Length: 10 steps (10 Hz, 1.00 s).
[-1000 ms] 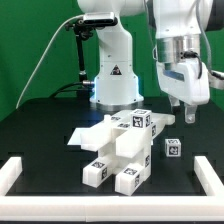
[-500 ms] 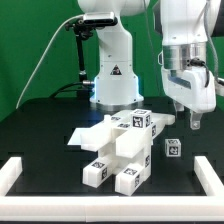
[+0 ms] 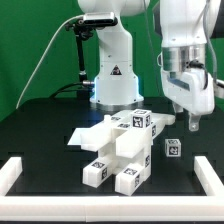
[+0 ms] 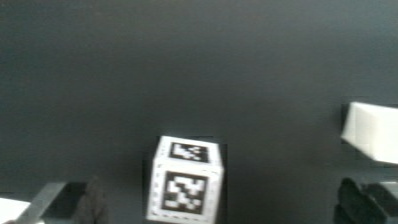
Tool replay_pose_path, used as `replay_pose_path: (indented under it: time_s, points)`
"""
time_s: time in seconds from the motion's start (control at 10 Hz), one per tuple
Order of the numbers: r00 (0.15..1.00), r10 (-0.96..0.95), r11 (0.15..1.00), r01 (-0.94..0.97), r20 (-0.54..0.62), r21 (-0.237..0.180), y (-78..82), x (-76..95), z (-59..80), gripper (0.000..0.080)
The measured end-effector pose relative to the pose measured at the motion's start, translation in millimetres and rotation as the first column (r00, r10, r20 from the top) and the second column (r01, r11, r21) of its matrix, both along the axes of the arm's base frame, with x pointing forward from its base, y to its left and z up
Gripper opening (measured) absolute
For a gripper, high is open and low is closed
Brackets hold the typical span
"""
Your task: Assemble chair
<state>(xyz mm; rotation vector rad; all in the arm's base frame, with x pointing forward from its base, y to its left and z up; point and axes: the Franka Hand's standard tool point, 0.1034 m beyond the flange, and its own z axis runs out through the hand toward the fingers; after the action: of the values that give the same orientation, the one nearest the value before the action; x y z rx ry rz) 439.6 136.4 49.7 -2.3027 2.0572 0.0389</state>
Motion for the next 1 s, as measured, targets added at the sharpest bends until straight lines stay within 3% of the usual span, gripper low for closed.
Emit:
replay_pose_path:
  time_s: [0.2,1.0]
  points:
    - [1.0,-0.019,1.0,0.019,-0.012,-0.011,9.2,0.7,-9.2,0.0649]
    - [0.999,-0.002,0.999,0.0,-0.042,-0.041,2.2,-7.9,-28.5,0.0649]
